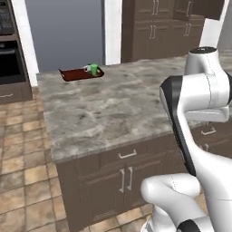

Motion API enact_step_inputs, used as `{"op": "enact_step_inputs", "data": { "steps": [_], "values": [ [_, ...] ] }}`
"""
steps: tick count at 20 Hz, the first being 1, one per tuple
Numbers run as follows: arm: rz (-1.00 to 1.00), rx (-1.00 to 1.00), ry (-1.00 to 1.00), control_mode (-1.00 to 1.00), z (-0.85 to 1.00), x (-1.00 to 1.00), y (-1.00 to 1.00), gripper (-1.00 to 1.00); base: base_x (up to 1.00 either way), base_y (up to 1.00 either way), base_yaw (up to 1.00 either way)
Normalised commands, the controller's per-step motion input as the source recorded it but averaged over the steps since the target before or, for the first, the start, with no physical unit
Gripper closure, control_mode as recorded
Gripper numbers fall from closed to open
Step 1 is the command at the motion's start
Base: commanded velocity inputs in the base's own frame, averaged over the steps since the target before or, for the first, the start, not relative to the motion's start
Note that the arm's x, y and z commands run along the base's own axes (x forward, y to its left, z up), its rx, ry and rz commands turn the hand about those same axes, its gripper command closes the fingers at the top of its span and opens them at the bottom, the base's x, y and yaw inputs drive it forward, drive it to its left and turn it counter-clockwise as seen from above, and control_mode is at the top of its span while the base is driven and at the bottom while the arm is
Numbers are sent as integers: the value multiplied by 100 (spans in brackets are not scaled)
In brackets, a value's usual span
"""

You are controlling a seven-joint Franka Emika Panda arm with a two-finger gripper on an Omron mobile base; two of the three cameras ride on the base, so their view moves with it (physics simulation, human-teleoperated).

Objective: There is a tray on the dining counter. Grab the cup, mug, and pitcher and place them on the tray. The pitcher may be placed next to the tray if it cannot fit the tray.

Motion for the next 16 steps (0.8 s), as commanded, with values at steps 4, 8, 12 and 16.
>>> {"op": "enact_step_inputs", "data": {
  "steps": [4, 8, 12, 16],
  "values": [
    [0, 0, 0, 100, 0, 0, 0, -100, -65, -100, 28],
    [0, 0, 0, 100, 0, 0, 0, -100, -52, -100, 29],
    [0, 0, 0, 100, 0, 0, 0, -100, -41, -100, 26],
    [0, 0, 0, 100, 0, 0, 0, -100, -38, -100, 24]
  ]
}}
